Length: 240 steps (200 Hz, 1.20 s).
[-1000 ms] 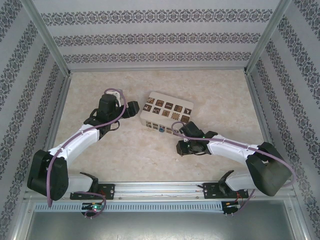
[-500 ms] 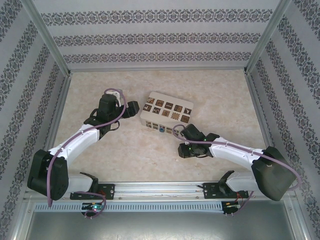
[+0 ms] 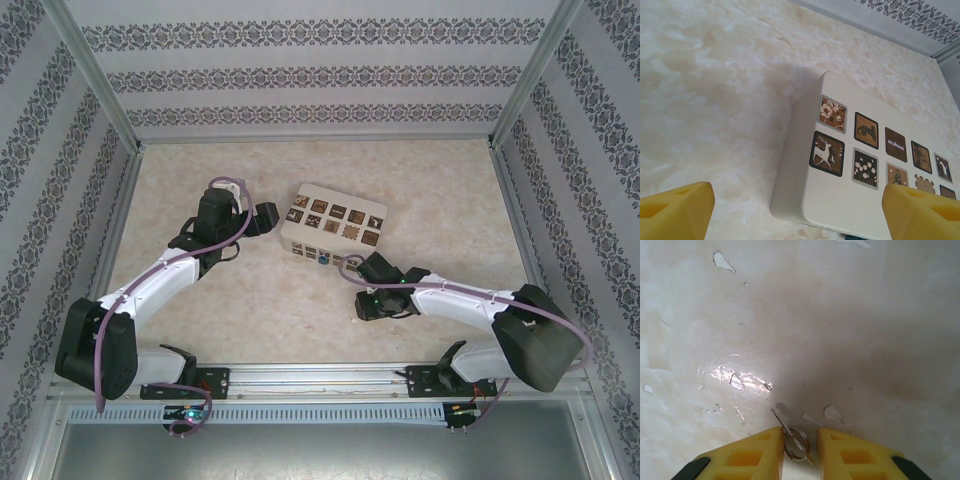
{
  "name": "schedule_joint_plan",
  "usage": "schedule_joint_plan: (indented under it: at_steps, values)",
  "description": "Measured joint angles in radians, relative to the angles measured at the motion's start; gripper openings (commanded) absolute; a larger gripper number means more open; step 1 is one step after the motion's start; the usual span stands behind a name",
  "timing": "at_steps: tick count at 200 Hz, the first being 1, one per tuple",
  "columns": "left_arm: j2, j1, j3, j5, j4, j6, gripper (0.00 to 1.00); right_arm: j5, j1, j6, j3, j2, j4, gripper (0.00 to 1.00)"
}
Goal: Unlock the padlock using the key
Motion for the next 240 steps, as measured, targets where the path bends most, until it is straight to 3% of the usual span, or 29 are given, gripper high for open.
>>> schedule_joint_plan:
  at_steps: [92,145,179,210,240]
  values:
    - [0.0,0.0,0.0,-0.003,0.0,0.0,0.88,0.031,0.014,0.001,0.012,-0.015,-0.027,0.0]
    - [-0.014,0.003,0.005,0.031,0.0,0.002,0.86,-0.003,-0.005,-0.061,0.012,-0.14,-0.01,0.0]
    - [-0.041,0.006,0.04,0.149,0.008,0.011,0.83,-0.062,-0.061,-0.153,0.011,-0.295,0.068,0.0]
    - [-0.041,0.006,0.114,0.334,0.024,0.022,0.74,-0.162,-0.137,-0.247,-0.006,-0.441,0.229,0.0]
    - [-0.03,0.005,0.203,0.518,0.066,0.015,0.72,-0.294,-0.198,-0.347,-0.014,-0.497,0.381,0.0]
